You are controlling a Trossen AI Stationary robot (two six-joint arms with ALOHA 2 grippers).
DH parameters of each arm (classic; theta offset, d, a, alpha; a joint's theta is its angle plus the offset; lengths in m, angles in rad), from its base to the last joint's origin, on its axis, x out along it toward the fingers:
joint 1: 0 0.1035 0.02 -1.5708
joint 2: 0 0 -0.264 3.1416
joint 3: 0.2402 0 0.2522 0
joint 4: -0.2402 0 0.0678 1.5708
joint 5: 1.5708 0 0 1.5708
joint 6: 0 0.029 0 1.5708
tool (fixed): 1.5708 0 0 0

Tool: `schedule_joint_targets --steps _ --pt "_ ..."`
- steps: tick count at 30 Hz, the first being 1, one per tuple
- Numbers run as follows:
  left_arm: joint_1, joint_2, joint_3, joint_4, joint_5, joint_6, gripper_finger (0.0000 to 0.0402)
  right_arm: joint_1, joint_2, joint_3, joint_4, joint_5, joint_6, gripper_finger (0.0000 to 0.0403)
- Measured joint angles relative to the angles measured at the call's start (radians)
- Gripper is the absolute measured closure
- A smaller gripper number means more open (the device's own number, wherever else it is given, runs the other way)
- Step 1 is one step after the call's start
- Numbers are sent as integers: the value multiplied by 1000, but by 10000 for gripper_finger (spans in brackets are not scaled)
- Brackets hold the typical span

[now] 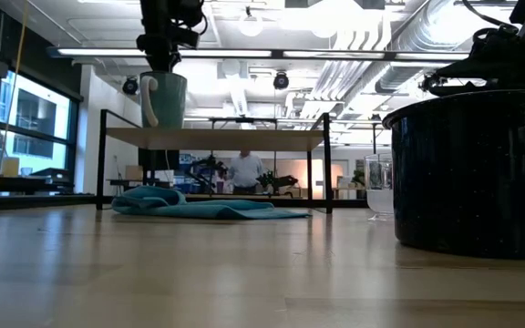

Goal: Stack small to large cups/mugs on shelf
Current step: Put the light blue mug on the shelf

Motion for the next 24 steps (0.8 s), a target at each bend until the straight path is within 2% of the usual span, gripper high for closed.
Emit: schedule_joint_targets --steps 8,24 --pt "0 0 0 1 -21 -6 289 0 0 0 0 0 2 302" --pt "-1 0 0 55 -51 1 284 0 0 0 0 0 10 302"
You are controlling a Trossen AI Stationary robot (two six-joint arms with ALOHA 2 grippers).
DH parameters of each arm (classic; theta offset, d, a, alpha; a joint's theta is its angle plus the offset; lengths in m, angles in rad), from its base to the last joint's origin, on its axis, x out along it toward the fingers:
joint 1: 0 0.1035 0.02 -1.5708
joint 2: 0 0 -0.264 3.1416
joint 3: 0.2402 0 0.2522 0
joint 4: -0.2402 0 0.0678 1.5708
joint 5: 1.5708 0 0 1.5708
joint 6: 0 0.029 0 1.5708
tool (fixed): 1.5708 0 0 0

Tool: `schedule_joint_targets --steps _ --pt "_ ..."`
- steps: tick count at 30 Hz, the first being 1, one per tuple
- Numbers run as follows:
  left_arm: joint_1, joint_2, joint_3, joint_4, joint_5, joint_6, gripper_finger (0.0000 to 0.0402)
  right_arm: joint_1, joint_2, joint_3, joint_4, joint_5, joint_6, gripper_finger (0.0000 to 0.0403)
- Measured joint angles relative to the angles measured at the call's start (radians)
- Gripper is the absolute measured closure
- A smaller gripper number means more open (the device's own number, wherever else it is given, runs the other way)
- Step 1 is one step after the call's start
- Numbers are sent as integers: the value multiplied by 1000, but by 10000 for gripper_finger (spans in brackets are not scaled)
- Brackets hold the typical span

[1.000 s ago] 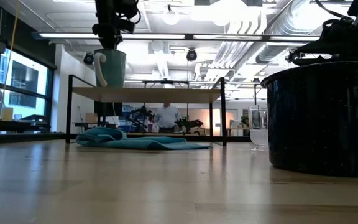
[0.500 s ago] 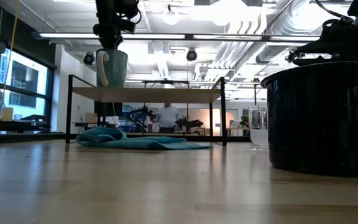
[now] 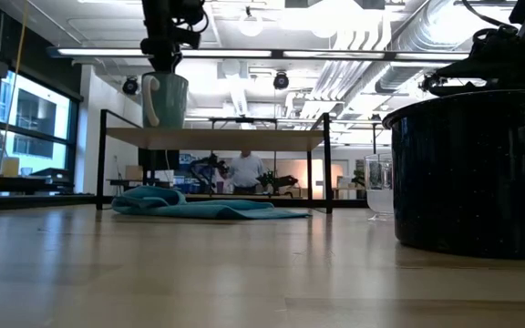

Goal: Stack small to large cups/mugs on shelf
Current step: Put the light blue mug on the shelf, then put the blue mug on the shelf

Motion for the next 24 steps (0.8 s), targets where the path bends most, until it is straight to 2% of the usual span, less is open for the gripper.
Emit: schedule_joint_targets --steps 9,24 --pt "0 0 0 12 -4 24 284 0 0 0 0 0 8 302" --pt "1 -1 0 -18 -4 -43 284 0 0 0 0 0 -3 302"
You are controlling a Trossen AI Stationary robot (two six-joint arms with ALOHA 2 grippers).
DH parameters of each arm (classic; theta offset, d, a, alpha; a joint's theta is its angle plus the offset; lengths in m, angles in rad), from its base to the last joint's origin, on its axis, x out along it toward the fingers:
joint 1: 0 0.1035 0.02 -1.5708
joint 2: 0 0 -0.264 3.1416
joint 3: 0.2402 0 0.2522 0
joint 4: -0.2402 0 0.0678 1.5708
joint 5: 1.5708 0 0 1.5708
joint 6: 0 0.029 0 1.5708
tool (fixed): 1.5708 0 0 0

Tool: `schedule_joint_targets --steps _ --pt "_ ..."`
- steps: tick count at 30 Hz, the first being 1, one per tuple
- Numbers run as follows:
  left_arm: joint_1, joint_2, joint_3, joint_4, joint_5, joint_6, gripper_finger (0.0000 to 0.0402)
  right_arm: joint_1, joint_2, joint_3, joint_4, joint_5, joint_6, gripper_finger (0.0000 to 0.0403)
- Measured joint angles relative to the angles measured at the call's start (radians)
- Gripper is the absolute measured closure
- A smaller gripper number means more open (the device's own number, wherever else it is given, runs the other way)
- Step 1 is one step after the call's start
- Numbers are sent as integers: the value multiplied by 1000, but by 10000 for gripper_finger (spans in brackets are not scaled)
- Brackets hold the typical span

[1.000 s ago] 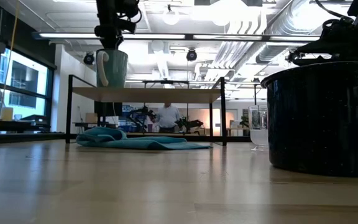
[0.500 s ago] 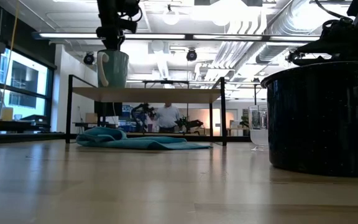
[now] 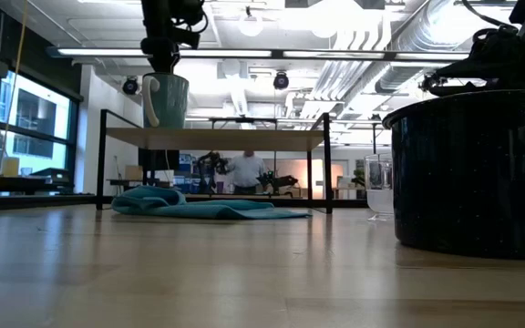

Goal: Stack small to large cups/mugs on shelf
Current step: Put the blue mug on the shelf

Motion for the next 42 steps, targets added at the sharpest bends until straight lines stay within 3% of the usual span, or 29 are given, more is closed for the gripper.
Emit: schedule_joint_targets --steps 6,11,21,30,42 --pt "0 0 0 2 6 -45 284 0 0 0 0 0 0 302" --pt "1 0 0 22 83 -99 284 0 0 0 0 0 30 302" --pt "0 -5 0 38 91 -127 284 0 0 0 0 0 82 302" --pt "0 -105 1 81 92 -143 284 0 0 0 0 0 71 302" --pt "0 -266 193 153 274 -355 284 0 0 0 0 0 78 302"
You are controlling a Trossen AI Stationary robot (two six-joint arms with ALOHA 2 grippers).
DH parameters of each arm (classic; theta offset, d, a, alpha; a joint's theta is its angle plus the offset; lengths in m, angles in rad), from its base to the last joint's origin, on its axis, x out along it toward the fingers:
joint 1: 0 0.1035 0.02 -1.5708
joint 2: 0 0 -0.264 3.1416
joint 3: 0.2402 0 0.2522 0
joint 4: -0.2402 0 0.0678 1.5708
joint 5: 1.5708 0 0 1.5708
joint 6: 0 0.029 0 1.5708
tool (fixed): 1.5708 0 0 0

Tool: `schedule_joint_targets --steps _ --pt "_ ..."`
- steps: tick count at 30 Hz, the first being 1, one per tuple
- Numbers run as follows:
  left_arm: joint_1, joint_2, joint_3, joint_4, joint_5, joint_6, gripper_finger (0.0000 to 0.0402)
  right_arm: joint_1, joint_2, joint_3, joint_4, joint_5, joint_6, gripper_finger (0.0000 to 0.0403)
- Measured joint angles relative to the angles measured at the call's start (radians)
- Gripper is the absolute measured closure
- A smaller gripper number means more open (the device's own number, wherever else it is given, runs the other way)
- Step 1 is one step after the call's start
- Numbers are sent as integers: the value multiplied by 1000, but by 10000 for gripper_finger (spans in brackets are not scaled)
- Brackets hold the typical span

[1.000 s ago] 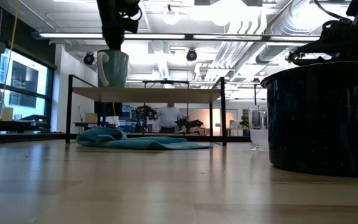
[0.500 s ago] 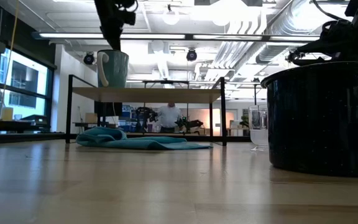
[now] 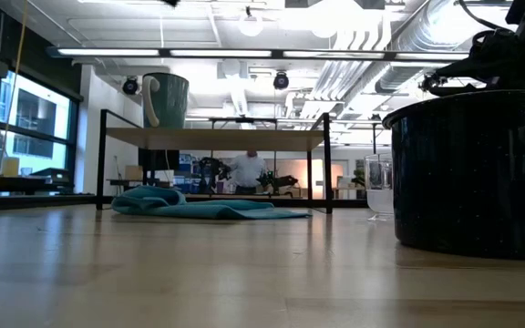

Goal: Stack small to large cups/mugs on shelf
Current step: Put the blue mug on the shelf

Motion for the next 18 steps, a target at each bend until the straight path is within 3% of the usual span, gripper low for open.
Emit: schedule_joint_targets --steps 5,10,18 --pt "0 -78 35 -2 111 -77 284 0 0 0 0 -3 5 302" --pt "0 -166 34 -5 295 -109 284 0 0 0 7 6 100 302" --pt "0 -270 33 -4 778 -128 284 0 0 0 133 151 -30 302"
